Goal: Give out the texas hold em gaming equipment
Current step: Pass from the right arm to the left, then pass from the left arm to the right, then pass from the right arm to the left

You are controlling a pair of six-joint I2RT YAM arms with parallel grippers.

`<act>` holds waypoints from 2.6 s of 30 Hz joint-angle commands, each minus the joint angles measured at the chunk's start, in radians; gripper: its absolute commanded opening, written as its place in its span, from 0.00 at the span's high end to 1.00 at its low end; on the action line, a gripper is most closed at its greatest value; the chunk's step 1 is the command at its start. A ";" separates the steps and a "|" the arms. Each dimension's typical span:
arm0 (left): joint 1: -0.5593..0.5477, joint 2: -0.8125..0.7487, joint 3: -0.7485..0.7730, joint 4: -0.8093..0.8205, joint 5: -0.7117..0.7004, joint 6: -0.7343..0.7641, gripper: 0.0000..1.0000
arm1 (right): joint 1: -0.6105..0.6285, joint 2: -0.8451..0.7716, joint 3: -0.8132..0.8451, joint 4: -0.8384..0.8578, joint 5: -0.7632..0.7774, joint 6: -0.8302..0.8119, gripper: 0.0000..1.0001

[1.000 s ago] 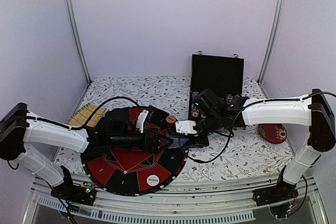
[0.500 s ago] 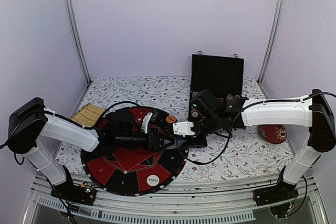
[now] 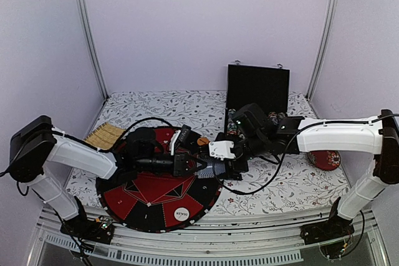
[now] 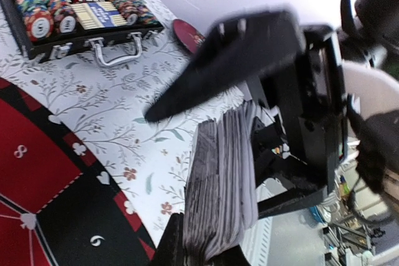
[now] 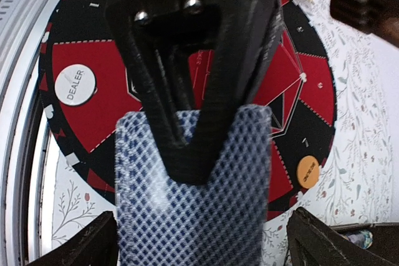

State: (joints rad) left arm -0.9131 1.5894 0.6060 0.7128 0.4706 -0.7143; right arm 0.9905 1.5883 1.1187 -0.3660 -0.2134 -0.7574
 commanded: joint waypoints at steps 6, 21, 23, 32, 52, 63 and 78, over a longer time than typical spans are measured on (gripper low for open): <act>-0.005 -0.113 -0.001 0.007 0.024 -0.004 1.00 | 0.005 -0.210 -0.153 0.328 0.057 -0.089 0.01; -0.001 -0.184 0.055 -0.141 -0.017 0.015 1.00 | 0.090 -0.145 -0.108 0.254 0.246 -0.222 0.16; 0.001 -0.187 0.056 -0.146 -0.019 0.017 1.00 | 0.096 -0.148 -0.108 0.244 0.249 -0.216 0.20; 0.015 -0.188 0.054 -0.159 -0.025 0.011 1.00 | 0.119 -0.153 -0.134 0.264 0.291 -0.195 0.14; 0.017 -0.188 0.043 -0.131 0.037 -0.002 1.00 | 0.104 -0.081 -0.101 0.271 0.306 -0.166 0.45; 0.014 -0.175 0.082 -0.261 -0.017 0.042 0.75 | 0.094 -0.086 -0.084 0.260 0.267 -0.139 0.51; 0.012 -0.199 0.095 -0.349 -0.066 0.086 0.87 | 0.078 -0.095 -0.098 0.266 0.215 -0.115 0.52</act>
State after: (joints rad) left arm -0.8955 1.3861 0.6804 0.3656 0.3855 -0.6411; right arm 1.0729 1.4940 1.0035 -0.1204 0.0242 -0.8890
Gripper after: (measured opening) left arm 0.190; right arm 0.504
